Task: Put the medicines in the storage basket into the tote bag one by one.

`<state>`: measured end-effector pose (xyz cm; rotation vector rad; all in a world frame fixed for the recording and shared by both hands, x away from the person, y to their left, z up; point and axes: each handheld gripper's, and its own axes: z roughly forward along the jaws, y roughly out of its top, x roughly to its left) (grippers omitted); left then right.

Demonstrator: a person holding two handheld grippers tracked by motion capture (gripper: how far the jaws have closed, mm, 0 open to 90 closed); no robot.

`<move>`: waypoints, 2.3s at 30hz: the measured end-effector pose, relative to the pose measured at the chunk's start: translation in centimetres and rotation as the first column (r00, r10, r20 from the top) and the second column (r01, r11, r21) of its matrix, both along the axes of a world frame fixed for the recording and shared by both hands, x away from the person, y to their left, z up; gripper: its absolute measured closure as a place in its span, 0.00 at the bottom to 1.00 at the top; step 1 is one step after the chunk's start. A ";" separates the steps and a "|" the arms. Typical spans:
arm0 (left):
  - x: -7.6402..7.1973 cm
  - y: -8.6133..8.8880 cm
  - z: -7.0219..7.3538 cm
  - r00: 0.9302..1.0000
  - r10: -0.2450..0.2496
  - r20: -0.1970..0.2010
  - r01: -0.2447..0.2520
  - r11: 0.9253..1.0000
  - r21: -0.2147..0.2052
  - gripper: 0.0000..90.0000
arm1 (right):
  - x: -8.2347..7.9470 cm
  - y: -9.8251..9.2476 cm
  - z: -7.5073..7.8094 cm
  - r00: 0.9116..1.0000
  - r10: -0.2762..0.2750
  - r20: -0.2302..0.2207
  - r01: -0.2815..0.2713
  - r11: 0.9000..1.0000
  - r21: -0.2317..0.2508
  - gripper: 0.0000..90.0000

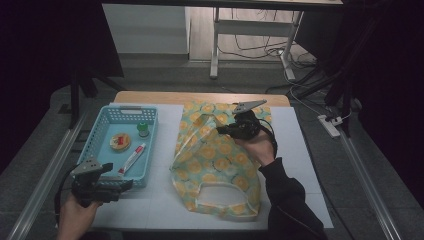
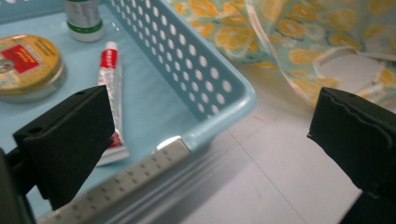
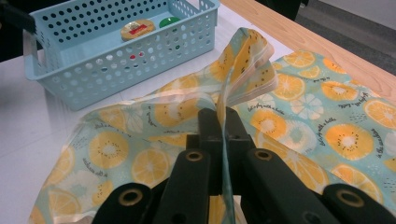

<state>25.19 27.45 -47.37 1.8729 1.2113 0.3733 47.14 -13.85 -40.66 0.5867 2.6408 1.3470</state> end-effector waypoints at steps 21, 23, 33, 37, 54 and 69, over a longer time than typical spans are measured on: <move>5.4 1.1 0.5 0.994 0.089 -0.066 -0.081 0.989 0.122 0.00 | -0.1 -0.3 0.3 1.000 -0.010 0.008 0.010 1.000 0.018 1.00; 5.9 1.3 0.5 0.992 0.099 -0.075 -0.090 0.989 0.121 0.00 | -0.1 -0.3 0.4 1.000 -0.009 0.008 0.009 1.000 0.021 1.00; 8.3 2.2 0.5 0.985 0.136 -0.105 -0.123 0.985 0.118 0.00 | 0.0 -0.3 0.3 1.000 -0.015 0.004 0.015 1.000 0.018 1.00; 9.1 2.6 0.7 0.986 0.129 -0.106 -0.117 0.987 0.113 0.00 | 0.1 -0.3 0.2 1.000 -0.017 0.000 0.017 1.000 0.018 1.00; 13.3 4.3 -0.9 0.970 0.153 -0.187 -0.128 0.982 0.138 0.00 | 0.1 -0.2 0.1 1.000 -0.014 -0.001 0.014 1.000 0.013 1.00; 17.2 4.3 -2.6 0.935 0.209 -0.285 -0.141 0.960 0.243 0.00 | 0.1 -0.2 0.1 1.000 -0.012 0.002 0.012 1.000 0.016 1.00</move>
